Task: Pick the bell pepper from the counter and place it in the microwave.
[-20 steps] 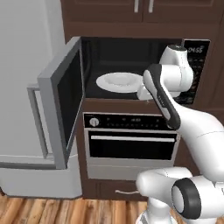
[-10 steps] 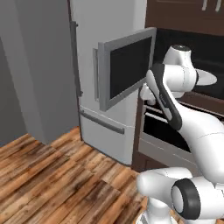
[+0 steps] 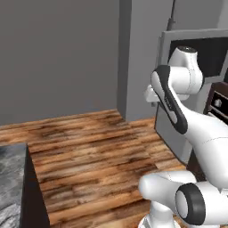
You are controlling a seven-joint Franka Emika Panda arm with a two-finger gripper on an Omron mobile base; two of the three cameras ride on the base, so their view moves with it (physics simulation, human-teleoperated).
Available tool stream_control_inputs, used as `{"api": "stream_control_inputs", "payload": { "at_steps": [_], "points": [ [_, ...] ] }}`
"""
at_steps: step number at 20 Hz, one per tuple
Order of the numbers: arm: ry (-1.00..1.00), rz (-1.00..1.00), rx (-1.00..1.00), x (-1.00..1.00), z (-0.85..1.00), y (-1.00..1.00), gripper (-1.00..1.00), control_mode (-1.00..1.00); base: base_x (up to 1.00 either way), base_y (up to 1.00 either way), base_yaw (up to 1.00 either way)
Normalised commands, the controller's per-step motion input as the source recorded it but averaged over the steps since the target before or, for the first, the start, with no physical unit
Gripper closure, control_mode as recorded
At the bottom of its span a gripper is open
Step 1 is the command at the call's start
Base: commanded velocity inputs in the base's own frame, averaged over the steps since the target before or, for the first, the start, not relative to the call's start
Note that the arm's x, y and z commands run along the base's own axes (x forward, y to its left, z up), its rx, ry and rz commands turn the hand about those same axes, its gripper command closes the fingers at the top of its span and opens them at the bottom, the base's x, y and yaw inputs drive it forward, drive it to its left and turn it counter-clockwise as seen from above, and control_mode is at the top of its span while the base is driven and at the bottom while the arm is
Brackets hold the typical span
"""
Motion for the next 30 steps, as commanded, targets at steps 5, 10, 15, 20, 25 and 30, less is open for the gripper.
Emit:
{"api": "stream_control_inputs", "payload": {
  "at_steps": [5,10,15,20,25,30],
  "points": [
    [0.0,0.0,0.0,0.0,0.0,0.0,-1.0,1.0,-0.39,0.0,1.0],
    [0.0,0.0,0.0,0.0,0.0,0.0,-1.0,1.0,-0.27,0.0,1.0],
    [0.0,0.0,0.0,0.0,0.0,0.0,-1.0,1.0,-0.06,0.0,0.99],
    [0.0,0.0,0.0,0.0,0.0,0.0,-1.0,1.0,0.69,-0.25,0.41],
    [0.0,0.0,0.0,0.0,0.0,0.0,-1.0,1.0,0.72,-0.2,0.08],
    [0.0,0.0,0.0,0.0,0.0,0.0,-1.0,1.0,0.36,-0.05,0.11]
  ]
}}
